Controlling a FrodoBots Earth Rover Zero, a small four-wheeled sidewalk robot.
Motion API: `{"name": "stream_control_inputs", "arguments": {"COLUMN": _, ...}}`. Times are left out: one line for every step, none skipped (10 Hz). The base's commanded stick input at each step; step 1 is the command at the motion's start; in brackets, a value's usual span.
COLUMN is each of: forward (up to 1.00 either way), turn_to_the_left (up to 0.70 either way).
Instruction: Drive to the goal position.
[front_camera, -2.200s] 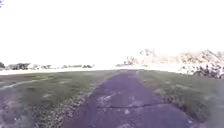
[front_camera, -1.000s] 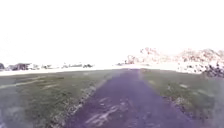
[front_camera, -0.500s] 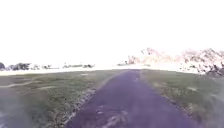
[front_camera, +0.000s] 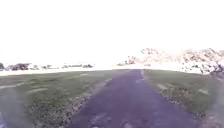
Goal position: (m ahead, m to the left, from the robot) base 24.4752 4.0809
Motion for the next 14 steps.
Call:
{"name": "stream_control_inputs", "arguments": {"forward": 0.7, "turn_to_the_left": 0.0}}
{"name": "stream_control_inputs", "arguments": {"forward": 0.7, "turn_to_the_left": 0.0}}
{"name": "stream_control_inputs", "arguments": {"forward": 0.7, "turn_to_the_left": 0.0}}
{"name": "stream_control_inputs", "arguments": {"forward": 0.7, "turn_to_the_left": 0.0}}
{"name": "stream_control_inputs", "arguments": {"forward": 0.7, "turn_to_the_left": 0.0}}
{"name": "stream_control_inputs", "arguments": {"forward": 0.7, "turn_to_the_left": 0.0}}
{"name": "stream_control_inputs", "arguments": {"forward": 0.7, "turn_to_the_left": 0.0}}
{"name": "stream_control_inputs", "arguments": {"forward": 0.7, "turn_to_the_left": 0.0}}
{"name": "stream_control_inputs", "arguments": {"forward": 0.7, "turn_to_the_left": -0.04}}
{"name": "stream_control_inputs", "arguments": {"forward": 0.7, "turn_to_the_left": -0.09}}
{"name": "stream_control_inputs", "arguments": {"forward": 0.7, "turn_to_the_left": -0.1}}
{"name": "stream_control_inputs", "arguments": {"forward": 0.7, "turn_to_the_left": -0.05}}
{"name": "stream_control_inputs", "arguments": {"forward": 0.7, "turn_to_the_left": 0.0}}
{"name": "stream_control_inputs", "arguments": {"forward": 0.7, "turn_to_the_left": 0.0}}
